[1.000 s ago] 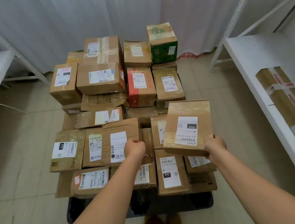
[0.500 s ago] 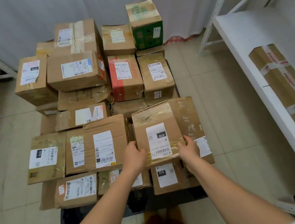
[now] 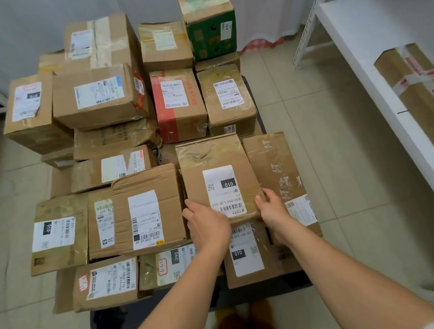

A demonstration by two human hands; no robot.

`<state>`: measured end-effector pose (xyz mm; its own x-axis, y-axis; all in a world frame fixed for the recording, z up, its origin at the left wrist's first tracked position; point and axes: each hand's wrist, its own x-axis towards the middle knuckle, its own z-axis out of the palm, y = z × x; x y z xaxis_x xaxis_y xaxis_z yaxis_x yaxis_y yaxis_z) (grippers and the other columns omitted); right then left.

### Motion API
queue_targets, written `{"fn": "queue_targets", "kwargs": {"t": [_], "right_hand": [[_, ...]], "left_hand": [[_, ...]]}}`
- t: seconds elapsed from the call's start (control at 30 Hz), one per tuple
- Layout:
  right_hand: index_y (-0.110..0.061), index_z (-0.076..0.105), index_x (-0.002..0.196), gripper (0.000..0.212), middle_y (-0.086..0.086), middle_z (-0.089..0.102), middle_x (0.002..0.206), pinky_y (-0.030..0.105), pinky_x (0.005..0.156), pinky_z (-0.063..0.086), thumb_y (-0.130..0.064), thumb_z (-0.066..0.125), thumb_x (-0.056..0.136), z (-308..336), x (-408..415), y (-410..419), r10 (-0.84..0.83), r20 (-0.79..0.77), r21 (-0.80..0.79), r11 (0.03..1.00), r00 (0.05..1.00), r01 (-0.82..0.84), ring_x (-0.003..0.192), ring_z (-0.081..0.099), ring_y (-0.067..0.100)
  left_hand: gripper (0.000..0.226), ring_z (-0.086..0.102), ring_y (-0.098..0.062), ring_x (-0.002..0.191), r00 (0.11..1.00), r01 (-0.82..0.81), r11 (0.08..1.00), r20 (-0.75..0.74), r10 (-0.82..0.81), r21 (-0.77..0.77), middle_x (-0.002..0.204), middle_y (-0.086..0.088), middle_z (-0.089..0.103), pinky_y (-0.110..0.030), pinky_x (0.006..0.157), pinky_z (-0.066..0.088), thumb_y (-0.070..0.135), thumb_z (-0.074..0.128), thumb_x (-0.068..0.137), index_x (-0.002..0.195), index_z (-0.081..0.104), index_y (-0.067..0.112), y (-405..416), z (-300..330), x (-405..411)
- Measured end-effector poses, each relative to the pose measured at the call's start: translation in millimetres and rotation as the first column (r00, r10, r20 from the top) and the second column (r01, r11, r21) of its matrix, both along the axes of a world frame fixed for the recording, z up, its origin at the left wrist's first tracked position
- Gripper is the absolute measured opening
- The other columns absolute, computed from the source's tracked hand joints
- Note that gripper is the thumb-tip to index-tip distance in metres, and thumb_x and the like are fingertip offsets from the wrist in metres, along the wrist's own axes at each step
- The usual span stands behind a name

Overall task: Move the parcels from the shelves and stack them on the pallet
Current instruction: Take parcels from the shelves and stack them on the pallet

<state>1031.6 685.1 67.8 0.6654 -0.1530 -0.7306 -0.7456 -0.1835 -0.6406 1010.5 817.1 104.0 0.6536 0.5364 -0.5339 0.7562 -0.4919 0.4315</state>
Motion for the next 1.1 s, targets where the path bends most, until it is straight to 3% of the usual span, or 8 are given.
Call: {"fn": "queue_targets", "kwargs": {"t": [0.1,0.27,0.33,0.43,0.53,0.8,0.93,1.1], "right_hand": [[-0.029,0.044,0.145,0.041,0.005,0.045,0.139,0.04,0.106,0.041,-0.03,0.042,0.104,-9,1,1,0.049,-0.023,-0.147,0.988,0.999,-0.052,0.127,0.046,0.028],[-0.026,0.047,0.143,0.044,0.008,0.046,0.138,0.041,0.101,0.047,-0.022,0.051,0.1,-20,0,3,0.014,0.017,-0.185,0.983,1.0,-0.01,0.12,0.051,0.027],[-0.025,0.045,0.143,0.048,0.007,0.048,0.138,0.034,0.089,0.051,-0.013,0.054,0.097,-22,-2,4,0.036,0.016,-0.198,0.98,0.999,-0.032,0.117,0.054,0.026],[-0.022,0.05,0.137,0.045,0.006,0.052,0.134,0.018,0.057,0.041,-0.005,0.054,0.095,-25,-6,2,0.04,0.001,-0.221,0.974,0.999,-0.039,0.101,0.058,0.022],[-0.019,0.055,0.131,0.038,0.007,0.056,0.128,0.017,0.051,0.036,-0.006,0.056,0.095,-26,-10,1,0.036,-0.022,-0.241,0.97,0.999,-0.04,0.09,0.059,0.019],[-0.017,0.061,0.119,0.026,0.003,0.065,0.113,0.028,0.067,0.05,-0.01,0.061,0.094,-22,-10,-4,0.03,-0.019,-0.229,0.973,0.999,-0.033,0.092,0.063,0.02],[-0.017,0.063,0.099,0.019,0.004,0.067,0.103,0.04,0.084,0.058,0.0,0.06,0.092,-26,-12,-5,-0.051,0.001,-0.208,0.977,0.999,0.05,0.092,0.067,0.023],[-0.019,0.06,0.089,0.022,-0.004,0.063,0.088,0.033,0.077,0.056,0.002,0.056,0.092,-21,-17,-5,-0.104,0.083,-0.259,0.958,0.991,0.122,0.089,0.065,0.02]], "left_hand": [[0.063,0.052,-0.035,0.118,1.0,0.012,1.0,-0.004,-0.012,0.011,0.142,-0.017,0.037,-0.048,0.098,0.047,0.012,0.055,0.093,0.147,0.024,0.003,-3,-6,3],[0.088,0.029,-0.034,0.142,0.996,0.083,0.997,-0.039,-0.083,0.001,0.157,-0.016,0.022,-0.046,0.116,0.031,0.011,0.061,0.091,0.156,0.002,0.003,-4,-13,7],[0.086,0.018,-0.034,0.147,0.991,0.116,0.992,-0.065,-0.118,-0.044,0.16,-0.017,0.015,-0.045,0.12,0.024,0.012,0.063,0.09,0.155,0.007,0.0,-4,-19,9],[0.067,0.024,-0.036,0.143,0.982,0.145,0.981,-0.1,-0.158,-0.125,0.154,-0.019,0.024,-0.046,0.117,0.028,0.007,0.06,0.086,0.145,0.029,-0.001,-6,-28,10],[0.054,0.026,-0.036,0.14,0.973,0.167,0.974,-0.136,-0.188,-0.153,0.152,-0.016,0.026,-0.047,0.116,0.029,0.01,0.055,0.086,0.138,0.04,0.005,-12,-28,10],[0.051,0.032,-0.046,0.136,0.958,-0.021,0.989,-0.285,-0.022,-0.145,0.159,-0.02,0.009,-0.053,0.111,0.034,0.019,0.05,0.092,0.142,0.041,0.017,-6,-39,6],[0.048,0.045,-0.043,0.126,0.981,-0.082,0.972,-0.188,0.041,-0.219,0.15,-0.017,0.024,-0.052,0.105,0.044,0.015,0.049,0.088,0.135,0.047,0.018,-5,-46,-1],[0.047,0.026,-0.031,0.143,0.999,-0.013,0.973,-0.053,0.0,-0.232,0.154,-0.015,0.033,-0.043,0.112,0.034,0.011,0.046,0.089,0.135,0.053,0.018,-5,-48,-5]]}}
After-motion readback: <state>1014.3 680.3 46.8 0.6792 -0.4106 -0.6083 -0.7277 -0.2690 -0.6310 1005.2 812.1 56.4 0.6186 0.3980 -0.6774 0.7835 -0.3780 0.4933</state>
